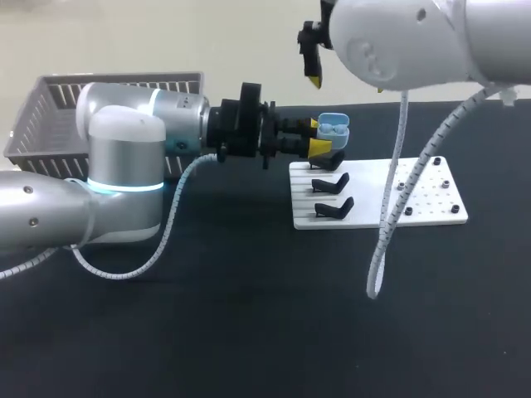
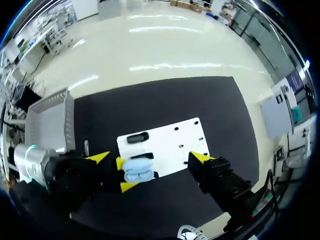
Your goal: Pick up each earbud case from the left stands, insert the matching earbuds, close the lid, and place the case in the box.
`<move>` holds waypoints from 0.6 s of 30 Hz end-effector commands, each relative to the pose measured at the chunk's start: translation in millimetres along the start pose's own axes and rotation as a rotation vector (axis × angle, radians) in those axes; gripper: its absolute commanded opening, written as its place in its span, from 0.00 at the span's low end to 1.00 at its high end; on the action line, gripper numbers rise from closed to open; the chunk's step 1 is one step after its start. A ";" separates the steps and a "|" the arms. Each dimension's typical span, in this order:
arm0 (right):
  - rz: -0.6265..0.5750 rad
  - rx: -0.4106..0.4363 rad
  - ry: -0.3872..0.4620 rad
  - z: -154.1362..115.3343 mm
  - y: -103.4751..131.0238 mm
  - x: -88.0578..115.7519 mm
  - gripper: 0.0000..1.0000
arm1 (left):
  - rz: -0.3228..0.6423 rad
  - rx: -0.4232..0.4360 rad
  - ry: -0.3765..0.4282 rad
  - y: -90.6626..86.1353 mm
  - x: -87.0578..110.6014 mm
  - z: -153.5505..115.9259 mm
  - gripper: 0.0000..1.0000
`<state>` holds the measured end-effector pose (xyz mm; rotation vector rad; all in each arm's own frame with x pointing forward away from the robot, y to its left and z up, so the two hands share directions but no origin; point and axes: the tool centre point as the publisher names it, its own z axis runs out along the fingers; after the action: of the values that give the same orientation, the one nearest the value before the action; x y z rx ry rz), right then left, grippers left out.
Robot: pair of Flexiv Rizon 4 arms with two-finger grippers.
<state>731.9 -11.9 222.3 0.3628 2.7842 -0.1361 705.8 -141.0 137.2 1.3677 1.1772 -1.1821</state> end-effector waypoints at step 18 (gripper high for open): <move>0.057 0.034 0.048 56.0 -20.6 -14.4 1.00 | 0.001 -0.002 -0.001 -0.3 0.4 0.2 0.00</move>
<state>751.4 -44.8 177.9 0.4580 2.8064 -0.1568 705.8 -141.0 137.2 1.3677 1.1772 -1.1821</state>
